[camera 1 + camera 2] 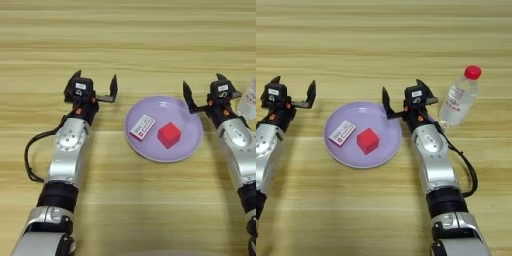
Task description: Move the objects on the table
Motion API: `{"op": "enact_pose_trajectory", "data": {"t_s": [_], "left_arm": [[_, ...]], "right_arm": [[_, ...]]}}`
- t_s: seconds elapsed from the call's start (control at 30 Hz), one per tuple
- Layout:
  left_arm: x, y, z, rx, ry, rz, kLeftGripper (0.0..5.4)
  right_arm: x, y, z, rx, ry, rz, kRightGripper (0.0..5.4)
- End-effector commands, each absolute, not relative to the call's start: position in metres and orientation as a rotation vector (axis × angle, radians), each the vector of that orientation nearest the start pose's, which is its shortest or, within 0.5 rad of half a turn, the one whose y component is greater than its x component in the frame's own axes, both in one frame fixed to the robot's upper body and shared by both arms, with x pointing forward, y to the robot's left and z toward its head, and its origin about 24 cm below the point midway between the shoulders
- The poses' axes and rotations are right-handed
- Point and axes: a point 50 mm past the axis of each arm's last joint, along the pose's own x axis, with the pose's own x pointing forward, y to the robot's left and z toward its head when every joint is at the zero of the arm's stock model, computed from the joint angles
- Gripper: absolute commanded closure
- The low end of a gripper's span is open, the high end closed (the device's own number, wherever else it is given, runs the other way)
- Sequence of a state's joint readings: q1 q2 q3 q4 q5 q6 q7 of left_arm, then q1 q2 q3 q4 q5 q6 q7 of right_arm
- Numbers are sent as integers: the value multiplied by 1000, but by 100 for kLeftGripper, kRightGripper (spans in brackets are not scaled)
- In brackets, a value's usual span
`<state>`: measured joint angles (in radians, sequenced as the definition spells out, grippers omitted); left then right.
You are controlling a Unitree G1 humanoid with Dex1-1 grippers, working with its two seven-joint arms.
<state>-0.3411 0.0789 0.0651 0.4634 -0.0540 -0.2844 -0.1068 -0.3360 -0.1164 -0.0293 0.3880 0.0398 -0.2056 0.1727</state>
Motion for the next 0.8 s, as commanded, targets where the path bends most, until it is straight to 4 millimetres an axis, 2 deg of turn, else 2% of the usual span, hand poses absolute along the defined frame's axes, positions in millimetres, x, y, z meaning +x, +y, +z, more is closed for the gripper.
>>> {"op": "enact_pose_trajectory", "data": {"t_s": [0.03,0.3,0.57,0.8], "left_arm": [[320,168,42,68,-101,-33,2],[323,170,38,88,-105,-15,2],[327,187,33,89,-67,80,2],[327,188,32,96,-57,81,2]], "right_arm": [[312,-152,66,-88,-148,216,0],[308,-152,68,-99,-161,229,0],[303,-148,69,-102,-170,261,0],[298,-145,72,-98,-178,274,0]]}}
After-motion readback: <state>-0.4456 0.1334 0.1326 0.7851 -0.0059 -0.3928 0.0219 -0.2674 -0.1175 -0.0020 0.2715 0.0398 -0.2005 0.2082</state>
